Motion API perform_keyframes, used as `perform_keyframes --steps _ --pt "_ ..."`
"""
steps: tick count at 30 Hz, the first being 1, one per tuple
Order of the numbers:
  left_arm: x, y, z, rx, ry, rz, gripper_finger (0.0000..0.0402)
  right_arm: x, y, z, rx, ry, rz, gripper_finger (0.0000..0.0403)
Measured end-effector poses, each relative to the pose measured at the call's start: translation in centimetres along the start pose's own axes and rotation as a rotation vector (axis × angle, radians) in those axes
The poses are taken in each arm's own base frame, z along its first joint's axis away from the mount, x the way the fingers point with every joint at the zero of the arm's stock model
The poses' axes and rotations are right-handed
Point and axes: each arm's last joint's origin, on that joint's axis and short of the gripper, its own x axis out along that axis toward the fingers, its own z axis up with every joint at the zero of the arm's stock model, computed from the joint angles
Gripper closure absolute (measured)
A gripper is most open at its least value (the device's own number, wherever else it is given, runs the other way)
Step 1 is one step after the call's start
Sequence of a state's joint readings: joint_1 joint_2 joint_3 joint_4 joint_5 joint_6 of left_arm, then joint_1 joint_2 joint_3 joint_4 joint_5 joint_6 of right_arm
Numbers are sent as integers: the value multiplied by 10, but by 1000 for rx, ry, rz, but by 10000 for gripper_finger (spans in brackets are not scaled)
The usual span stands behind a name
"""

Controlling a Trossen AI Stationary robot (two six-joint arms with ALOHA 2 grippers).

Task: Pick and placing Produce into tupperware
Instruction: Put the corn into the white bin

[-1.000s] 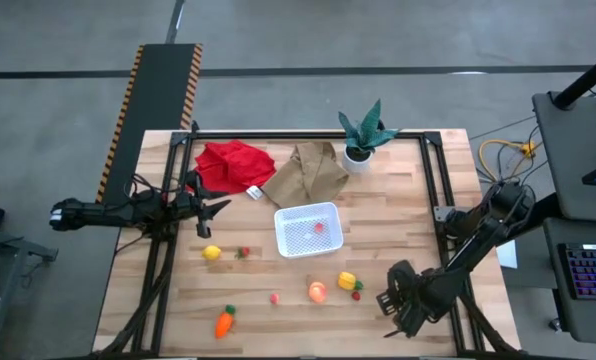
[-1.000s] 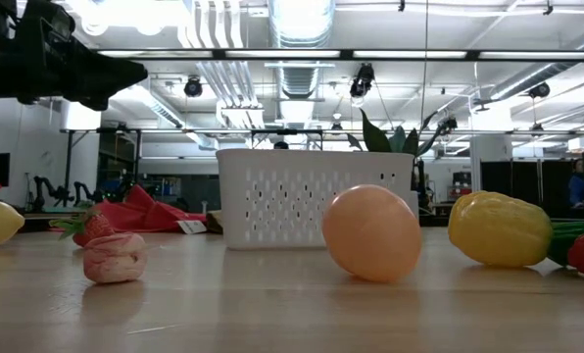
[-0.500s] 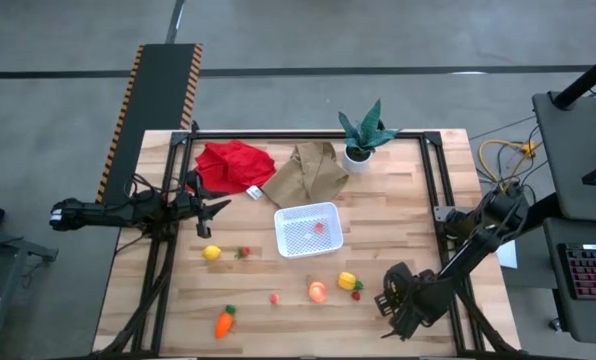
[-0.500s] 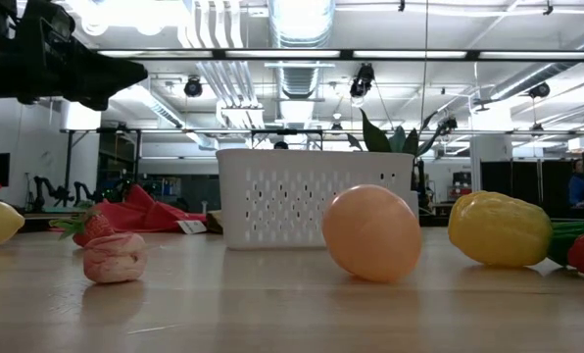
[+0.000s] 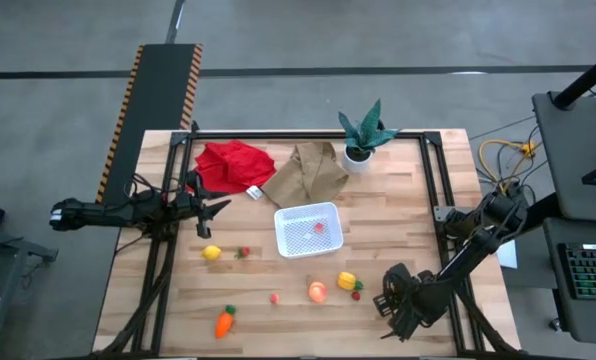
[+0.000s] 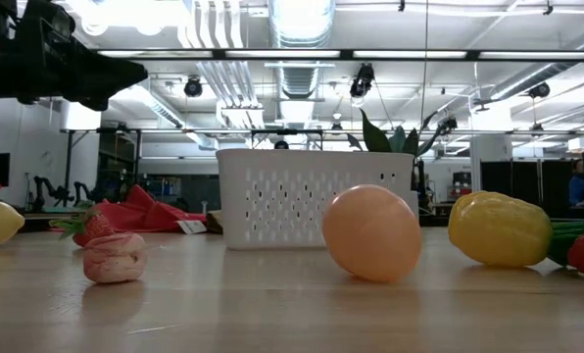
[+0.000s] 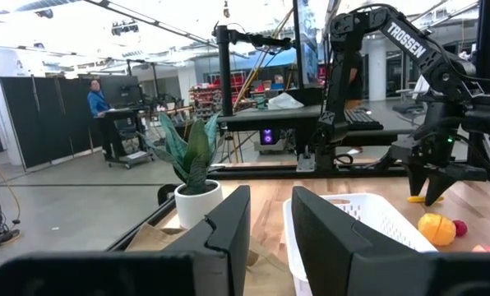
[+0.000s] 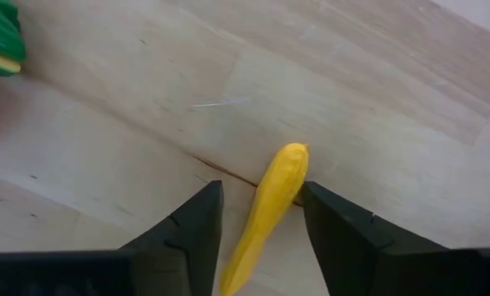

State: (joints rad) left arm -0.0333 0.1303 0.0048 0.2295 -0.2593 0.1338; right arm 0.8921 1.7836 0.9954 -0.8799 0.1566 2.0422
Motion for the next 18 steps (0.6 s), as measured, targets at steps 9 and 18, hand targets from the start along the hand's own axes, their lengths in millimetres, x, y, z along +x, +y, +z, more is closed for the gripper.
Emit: perform_keyframes --steps 9,18 --pt "0 0 0 0 0 -1 322 0 0 0 -5 4 3 291" --pt "0 0 0 0 -1 -1 322 0 0 0 -26 8 2 332"
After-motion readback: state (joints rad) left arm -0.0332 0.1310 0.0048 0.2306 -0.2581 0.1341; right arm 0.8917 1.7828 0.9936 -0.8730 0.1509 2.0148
